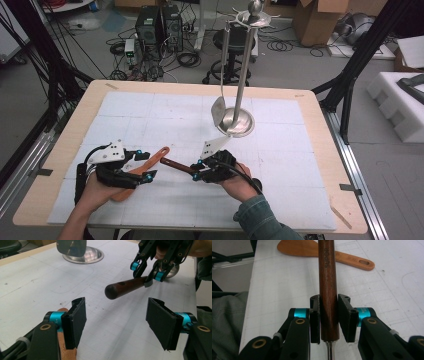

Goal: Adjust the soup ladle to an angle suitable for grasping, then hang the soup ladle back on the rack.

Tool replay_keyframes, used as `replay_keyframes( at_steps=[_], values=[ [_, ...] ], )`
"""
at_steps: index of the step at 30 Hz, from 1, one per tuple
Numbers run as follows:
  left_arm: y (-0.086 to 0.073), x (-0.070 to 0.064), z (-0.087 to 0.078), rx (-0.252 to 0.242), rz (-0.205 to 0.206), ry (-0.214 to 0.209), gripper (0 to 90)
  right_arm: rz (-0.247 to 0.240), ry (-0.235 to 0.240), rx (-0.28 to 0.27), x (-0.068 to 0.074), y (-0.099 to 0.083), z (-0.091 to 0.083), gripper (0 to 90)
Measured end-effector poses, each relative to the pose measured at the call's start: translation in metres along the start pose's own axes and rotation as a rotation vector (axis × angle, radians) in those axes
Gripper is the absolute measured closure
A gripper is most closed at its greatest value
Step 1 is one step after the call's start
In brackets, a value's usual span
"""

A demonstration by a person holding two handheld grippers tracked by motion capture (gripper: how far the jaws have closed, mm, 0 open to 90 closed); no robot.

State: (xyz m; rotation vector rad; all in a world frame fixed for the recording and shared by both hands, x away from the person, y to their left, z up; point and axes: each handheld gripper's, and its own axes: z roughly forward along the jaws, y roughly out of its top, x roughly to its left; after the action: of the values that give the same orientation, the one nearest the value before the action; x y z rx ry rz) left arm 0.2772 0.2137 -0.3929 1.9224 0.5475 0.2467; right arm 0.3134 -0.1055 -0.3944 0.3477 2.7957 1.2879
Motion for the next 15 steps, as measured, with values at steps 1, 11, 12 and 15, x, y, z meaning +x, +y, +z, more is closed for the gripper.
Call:
replay_keyframes(
  at_steps=[1, 11, 12, 15],
  values=[
    [0.0, 0.0, 0.0, 0.0, 0.0, -0.002, 32.9, 0.006, 0.001, 0.0, 0.0, 0.0, -0.001, 73.6],
    [0.0, 0.0, 0.001, -0.001, 0.0, 0.004, 32.9, 0.016, 0.004, -0.025, 0.0, 0.0, -0.008, 73.6],
    [0.0, 0.0, 0.001, -0.003, -0.001, 0.007, 32.8, 0.017, 0.004, -0.029, 0.0, 0.0, -0.008, 73.6],
    [0.001, 0.0, 0.002, -0.004, -0.004, 0.0, 32.8, 0.025, 0.004, -0.04, 0.0, 0.0, -0.012, 73.6]
  ],
)
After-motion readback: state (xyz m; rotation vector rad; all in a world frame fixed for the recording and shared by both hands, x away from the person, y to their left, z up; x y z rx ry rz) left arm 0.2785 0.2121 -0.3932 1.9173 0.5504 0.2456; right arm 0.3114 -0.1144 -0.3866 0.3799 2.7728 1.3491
